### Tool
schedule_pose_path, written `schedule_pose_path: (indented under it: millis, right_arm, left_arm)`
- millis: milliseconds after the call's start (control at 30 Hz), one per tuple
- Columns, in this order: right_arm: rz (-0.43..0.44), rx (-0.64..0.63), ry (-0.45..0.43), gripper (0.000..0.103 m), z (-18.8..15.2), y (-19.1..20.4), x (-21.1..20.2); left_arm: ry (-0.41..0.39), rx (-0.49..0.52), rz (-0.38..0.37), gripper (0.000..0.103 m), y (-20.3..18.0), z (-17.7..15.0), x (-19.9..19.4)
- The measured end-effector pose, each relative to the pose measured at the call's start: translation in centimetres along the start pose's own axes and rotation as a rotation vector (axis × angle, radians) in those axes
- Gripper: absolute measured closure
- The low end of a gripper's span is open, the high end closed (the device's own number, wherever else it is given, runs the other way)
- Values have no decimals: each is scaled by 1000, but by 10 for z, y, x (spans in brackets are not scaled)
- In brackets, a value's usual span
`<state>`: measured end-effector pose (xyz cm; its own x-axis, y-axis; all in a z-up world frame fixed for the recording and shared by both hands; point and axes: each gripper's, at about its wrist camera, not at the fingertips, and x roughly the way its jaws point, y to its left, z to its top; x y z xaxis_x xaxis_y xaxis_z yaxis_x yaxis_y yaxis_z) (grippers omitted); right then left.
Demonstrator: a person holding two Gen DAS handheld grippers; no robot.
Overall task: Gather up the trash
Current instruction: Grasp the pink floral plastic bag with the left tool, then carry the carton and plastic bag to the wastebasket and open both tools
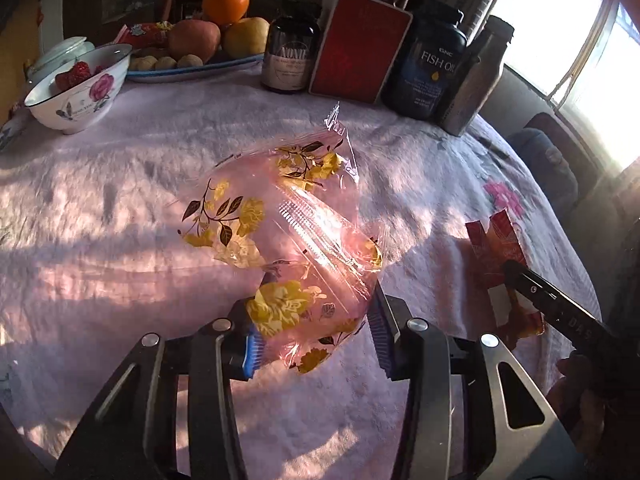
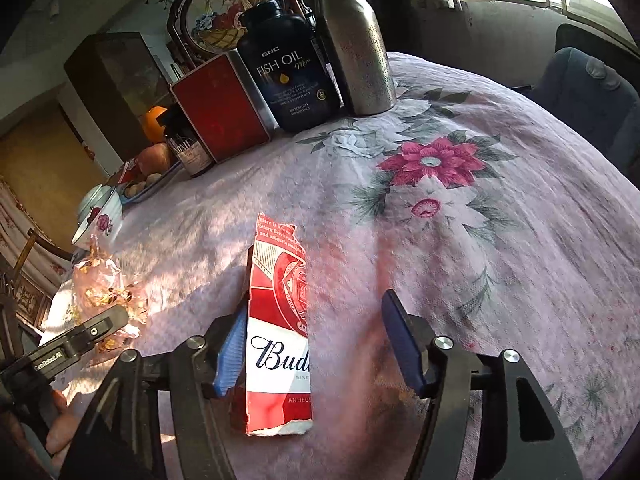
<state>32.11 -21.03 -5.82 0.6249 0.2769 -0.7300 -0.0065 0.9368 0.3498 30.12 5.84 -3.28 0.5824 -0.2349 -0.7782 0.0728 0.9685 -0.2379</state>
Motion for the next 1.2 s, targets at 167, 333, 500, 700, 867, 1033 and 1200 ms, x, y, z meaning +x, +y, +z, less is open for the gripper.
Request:
schedule_pose_path:
  millis: [167,333,500,700,867,1033,1200]
  right_arm:
    - [18,-20,-46,14,0,4,-10]
    - [24,-141,14,12,-4,28,1]
    - [-57,-305,76,13,-16,59,17]
    - [-96,-297,68,61,-17,56,17]
    - [-41,-263,-14,62,-14,50,-2]
    - [-1,-232,-137,62,-13,44,-29]
    - [45,-123,-217,62,-14,23,-52]
  left_arm:
    - [-57,50,24,59,-1,-13,-36]
    - [-19,66,38,59,-8,-24,-32]
    - [-27,79,92,59,-7,-24,-27]
    - [-28,58,91,59,-2,-22,-28]
    - [-76,77,95,59,-9,-23,-40]
    - [-161,106,95,59,-21,-27,-62]
    - [-229,142,100,59,-34,-32,-81]
